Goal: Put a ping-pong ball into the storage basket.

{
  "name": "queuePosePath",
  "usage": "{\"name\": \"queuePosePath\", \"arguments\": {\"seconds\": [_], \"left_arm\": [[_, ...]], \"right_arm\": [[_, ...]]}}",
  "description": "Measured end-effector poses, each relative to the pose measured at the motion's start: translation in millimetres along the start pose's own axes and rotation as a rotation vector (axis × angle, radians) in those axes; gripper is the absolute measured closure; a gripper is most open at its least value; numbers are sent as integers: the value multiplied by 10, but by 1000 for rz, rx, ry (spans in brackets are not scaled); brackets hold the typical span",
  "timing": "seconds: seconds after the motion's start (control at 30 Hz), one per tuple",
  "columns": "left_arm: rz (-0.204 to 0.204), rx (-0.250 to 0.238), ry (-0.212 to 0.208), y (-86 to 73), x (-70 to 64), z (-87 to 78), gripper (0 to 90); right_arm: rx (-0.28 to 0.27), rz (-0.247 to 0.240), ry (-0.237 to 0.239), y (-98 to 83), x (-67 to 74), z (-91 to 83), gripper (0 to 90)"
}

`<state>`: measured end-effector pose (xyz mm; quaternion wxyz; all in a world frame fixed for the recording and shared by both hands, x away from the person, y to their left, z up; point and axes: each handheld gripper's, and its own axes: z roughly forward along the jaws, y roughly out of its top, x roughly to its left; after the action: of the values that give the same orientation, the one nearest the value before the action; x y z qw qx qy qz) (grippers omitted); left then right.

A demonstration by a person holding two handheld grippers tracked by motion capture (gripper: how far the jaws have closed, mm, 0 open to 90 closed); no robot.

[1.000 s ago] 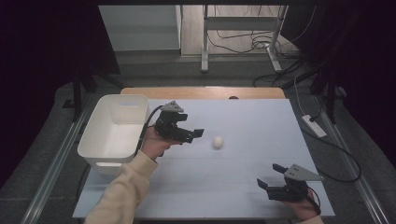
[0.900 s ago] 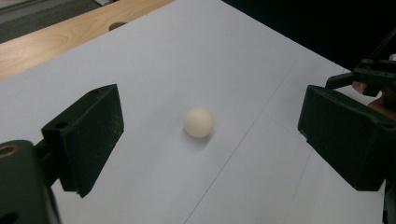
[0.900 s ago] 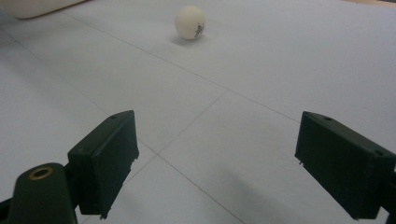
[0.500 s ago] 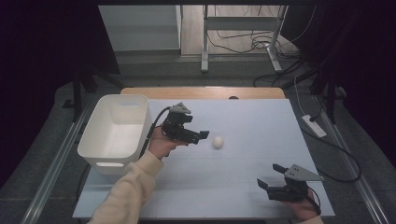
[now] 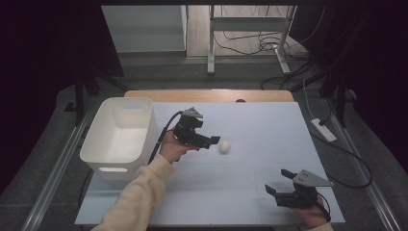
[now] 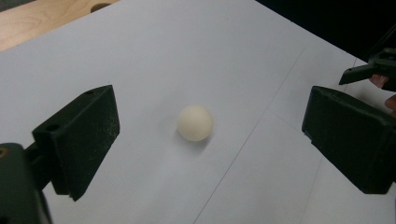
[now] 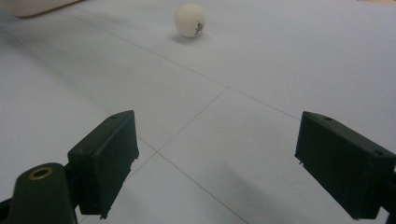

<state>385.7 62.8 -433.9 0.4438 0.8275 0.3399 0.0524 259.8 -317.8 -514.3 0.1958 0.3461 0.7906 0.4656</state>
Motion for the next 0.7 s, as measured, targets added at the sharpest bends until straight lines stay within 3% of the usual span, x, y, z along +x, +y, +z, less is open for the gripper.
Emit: {"name": "queuePosePath", "arguments": {"seconds": [0.27,0.7], "left_arm": [[33,24,12,-8,-15,106,48],[33,40,0,-21,8,245,47]], "right_arm": [[-1,1,-1,-2,-3,-2,130],[4,-1,-6,-4,-3,-7,130]]}}
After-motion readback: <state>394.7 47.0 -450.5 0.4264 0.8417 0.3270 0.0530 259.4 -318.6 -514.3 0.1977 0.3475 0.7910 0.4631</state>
